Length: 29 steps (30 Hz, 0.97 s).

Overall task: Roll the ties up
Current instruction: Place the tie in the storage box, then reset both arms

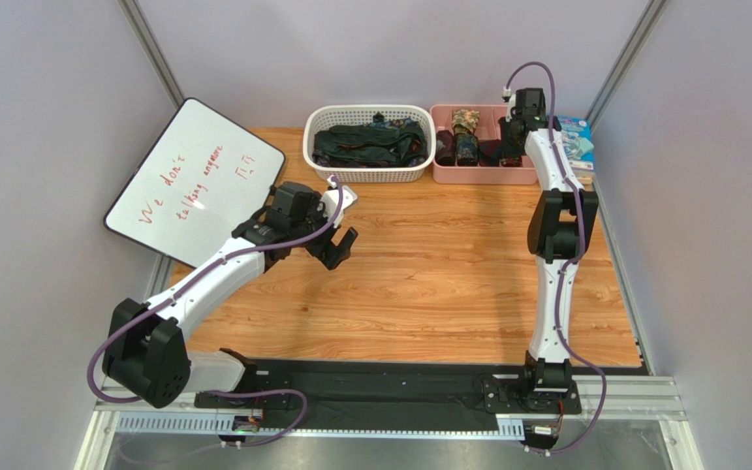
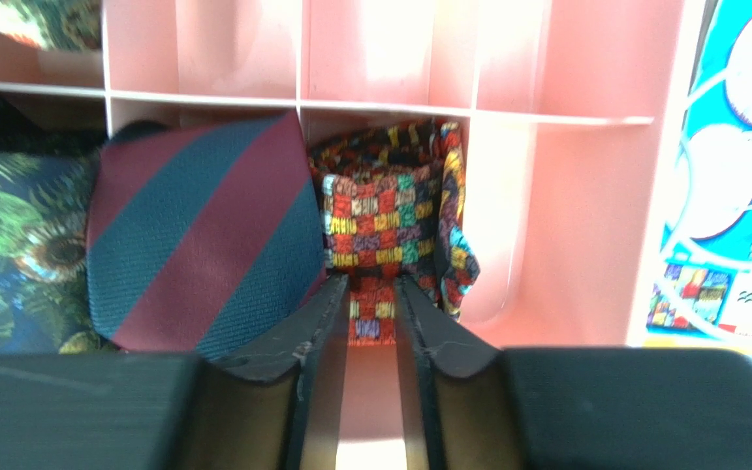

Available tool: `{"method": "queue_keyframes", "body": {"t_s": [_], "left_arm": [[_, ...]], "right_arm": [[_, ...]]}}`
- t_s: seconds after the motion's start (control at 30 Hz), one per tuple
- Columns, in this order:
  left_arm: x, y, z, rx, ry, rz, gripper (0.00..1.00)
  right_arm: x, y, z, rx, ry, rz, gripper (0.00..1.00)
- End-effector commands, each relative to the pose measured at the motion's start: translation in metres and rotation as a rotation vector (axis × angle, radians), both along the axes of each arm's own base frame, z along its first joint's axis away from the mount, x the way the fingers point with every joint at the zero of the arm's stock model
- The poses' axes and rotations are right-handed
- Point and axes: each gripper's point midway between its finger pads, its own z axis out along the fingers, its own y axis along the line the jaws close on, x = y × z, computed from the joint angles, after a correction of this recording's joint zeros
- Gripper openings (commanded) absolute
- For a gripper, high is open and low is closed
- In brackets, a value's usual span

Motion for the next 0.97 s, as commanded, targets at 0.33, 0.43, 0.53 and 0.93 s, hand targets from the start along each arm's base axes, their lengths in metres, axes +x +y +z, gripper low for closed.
{"method": "queue_keyframes", "body": {"t_s": [0.33, 0.43, 0.53, 0.93], "left_arm": [[0.053, -0.002, 0.051, -0.109, 0.06, 0.101, 0.99], [0.068, 0.003, 0.052, -0.046, 0.141, 0.167, 0.99], [0.076, 0.01, 0.055, -0.018, 0.203, 0.207, 1.0], [0.056, 0.047, 0.049, -0.033, 0.191, 0.325, 1.0]], "right_arm": [[-0.039, 0.044, 0.164, 0.173, -0.285, 0.148, 0.76], [-0.085, 0.058, 0.149, 0.242, -0.176, 0.16, 1.0], [-0.128, 0.07, 0.143, 0.295, -0.125, 0.187, 1.0], [-0.256, 0.103, 0.066, 0.351, 0.077, 0.316, 1.0]]}}
